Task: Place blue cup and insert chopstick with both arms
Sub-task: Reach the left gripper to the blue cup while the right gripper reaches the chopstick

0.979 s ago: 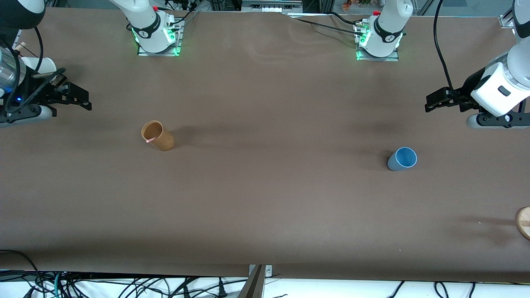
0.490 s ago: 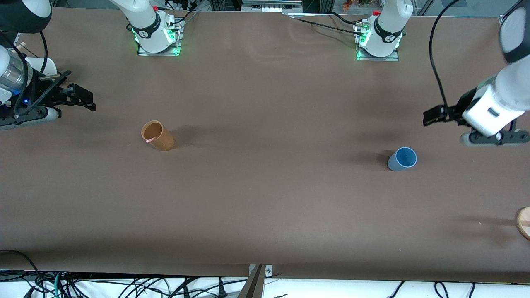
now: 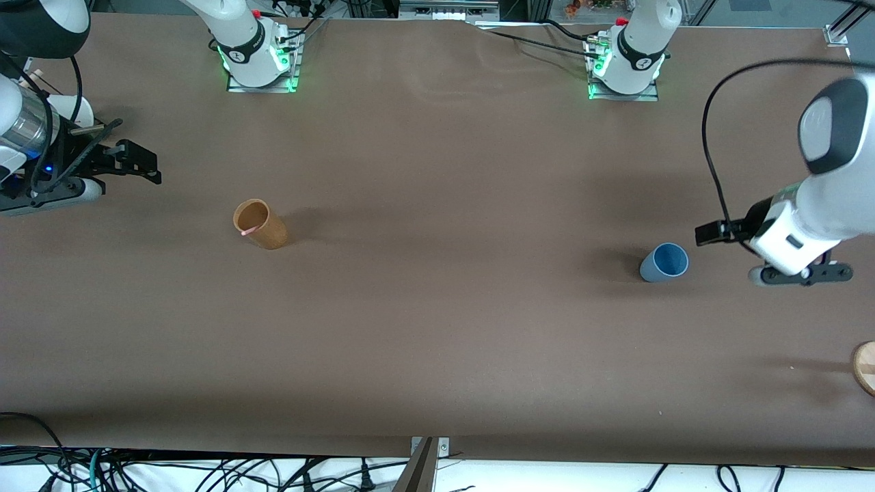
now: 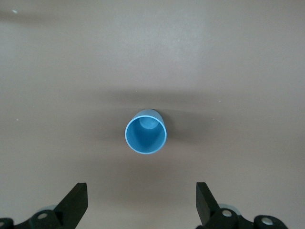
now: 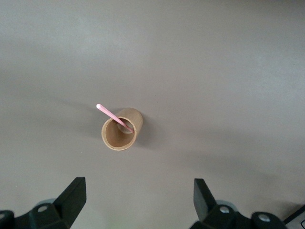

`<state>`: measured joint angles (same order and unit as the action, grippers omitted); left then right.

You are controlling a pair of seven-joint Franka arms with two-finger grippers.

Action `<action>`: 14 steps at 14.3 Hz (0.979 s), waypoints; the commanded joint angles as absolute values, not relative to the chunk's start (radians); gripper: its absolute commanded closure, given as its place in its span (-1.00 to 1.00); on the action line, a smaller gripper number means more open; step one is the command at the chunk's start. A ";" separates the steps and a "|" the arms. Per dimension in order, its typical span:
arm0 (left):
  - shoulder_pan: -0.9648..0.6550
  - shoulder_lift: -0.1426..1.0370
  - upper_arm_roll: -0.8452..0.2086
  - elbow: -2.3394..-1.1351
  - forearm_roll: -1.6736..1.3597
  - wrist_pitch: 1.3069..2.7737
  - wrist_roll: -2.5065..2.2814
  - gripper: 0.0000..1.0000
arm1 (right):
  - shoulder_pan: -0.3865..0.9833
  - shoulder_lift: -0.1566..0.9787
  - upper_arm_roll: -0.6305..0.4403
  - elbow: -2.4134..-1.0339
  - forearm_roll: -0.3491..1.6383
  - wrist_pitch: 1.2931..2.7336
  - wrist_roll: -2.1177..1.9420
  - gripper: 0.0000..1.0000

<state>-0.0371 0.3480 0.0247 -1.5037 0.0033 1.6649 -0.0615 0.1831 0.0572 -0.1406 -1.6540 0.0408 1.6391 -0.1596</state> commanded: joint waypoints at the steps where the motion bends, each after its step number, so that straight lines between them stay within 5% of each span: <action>1: -0.018 0.435 0.020 -1.503 0.021 1.725 0.012 -1.00 | 0.178 0.011 -0.109 -1.750 0.028 1.678 -0.156 -1.00; 14: 0.018 0.419 0.067 -1.831 0.020 2.074 0.149 -1.00 | 0.178 0.026 0.009 -2.161 -0.015 2.270 -0.158 -1.00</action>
<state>0.0155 0.4628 0.0671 -1.7463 0.0036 2.0087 0.1278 0.1848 0.0326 -0.0051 -2.0985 0.0167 2.1932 -0.1600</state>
